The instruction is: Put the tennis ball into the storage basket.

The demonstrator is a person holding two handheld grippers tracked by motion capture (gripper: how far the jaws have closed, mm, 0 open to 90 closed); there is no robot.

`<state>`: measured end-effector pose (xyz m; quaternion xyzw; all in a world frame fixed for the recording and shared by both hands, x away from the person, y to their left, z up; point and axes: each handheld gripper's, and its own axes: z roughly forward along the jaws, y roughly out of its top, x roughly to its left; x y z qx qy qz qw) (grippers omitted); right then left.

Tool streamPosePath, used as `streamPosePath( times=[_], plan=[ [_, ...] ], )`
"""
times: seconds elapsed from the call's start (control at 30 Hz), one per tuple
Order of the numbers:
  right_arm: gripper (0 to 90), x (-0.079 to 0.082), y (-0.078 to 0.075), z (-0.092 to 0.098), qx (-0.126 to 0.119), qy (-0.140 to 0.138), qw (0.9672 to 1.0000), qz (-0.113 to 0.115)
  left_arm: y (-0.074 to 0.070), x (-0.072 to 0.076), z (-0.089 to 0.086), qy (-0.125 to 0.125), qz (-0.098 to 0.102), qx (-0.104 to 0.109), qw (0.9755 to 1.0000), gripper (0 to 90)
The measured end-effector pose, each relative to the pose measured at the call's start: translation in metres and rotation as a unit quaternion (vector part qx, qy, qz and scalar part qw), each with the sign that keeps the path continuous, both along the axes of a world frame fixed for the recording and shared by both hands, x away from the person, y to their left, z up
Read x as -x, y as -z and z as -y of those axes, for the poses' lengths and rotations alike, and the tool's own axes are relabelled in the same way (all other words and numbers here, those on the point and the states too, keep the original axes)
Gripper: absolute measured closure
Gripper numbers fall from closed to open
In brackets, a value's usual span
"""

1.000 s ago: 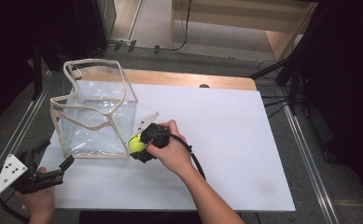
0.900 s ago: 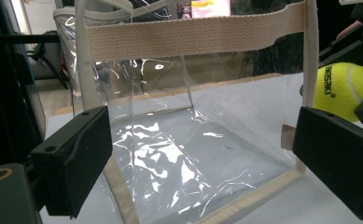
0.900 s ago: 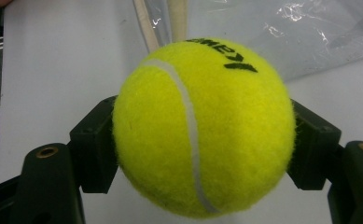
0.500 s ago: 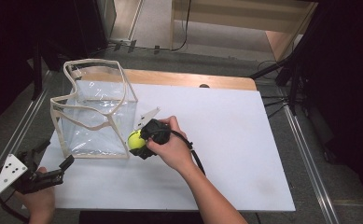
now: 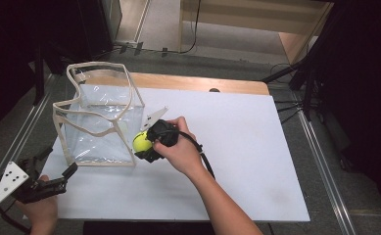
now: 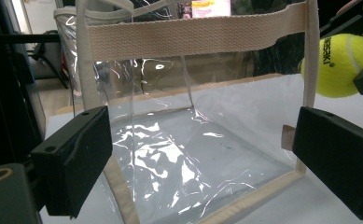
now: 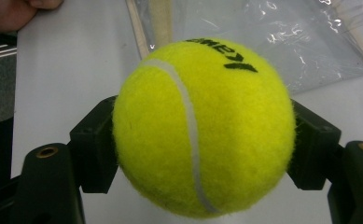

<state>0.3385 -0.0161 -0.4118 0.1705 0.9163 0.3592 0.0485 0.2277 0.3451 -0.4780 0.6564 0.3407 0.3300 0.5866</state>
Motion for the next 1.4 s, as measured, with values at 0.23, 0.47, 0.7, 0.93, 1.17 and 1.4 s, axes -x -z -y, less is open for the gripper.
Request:
streamPosePath(
  times=[0.23, 0.47, 0.7, 0.93, 1.17, 1.4],
  plan=[
    [23.5, -0.002, -0.006, 0.001, -0.004, 0.002, 1.0, -0.001, 0.0, 0.0, 0.0, 0.0, 0.0, 0.0, 1.0, 5.3],
    [23.6, -0.004, -0.012, 0.001, -0.007, 0.001, 1.0, -0.001, 0.0, 0.0, 0.0, 0.0, 0.0, -0.001, 1.0, 5.3],
    [23.6, -0.007, -0.021, 0.0, -0.01, 0.001, 0.9999, 0.0, 0.0, 0.0, 0.0, 0.0, 0.0, 0.0, 1.0, 5.2],
    [23.6, -0.01, -0.03, 0.0, -0.014, -0.002, 0.9999, 0.003, 0.0, 0.0, 0.0, 0.0, 0.0, 0.0, 1.0, 5.3],
    [23.6, -0.011, -0.038, 0.0, -0.015, -0.001, 0.9999, 0.001, 0.0, 0.0, 0.0, 0.0, 0.0, 0.0, 1.0, 5.3],
    [23.6, -0.014, -0.048, 0.0, -0.019, 0.003, 0.9998, 0.004, 0.0, 0.0, 0.0, 0.0, 0.001, 0.002, 1.0, 5.3]
  ],
)
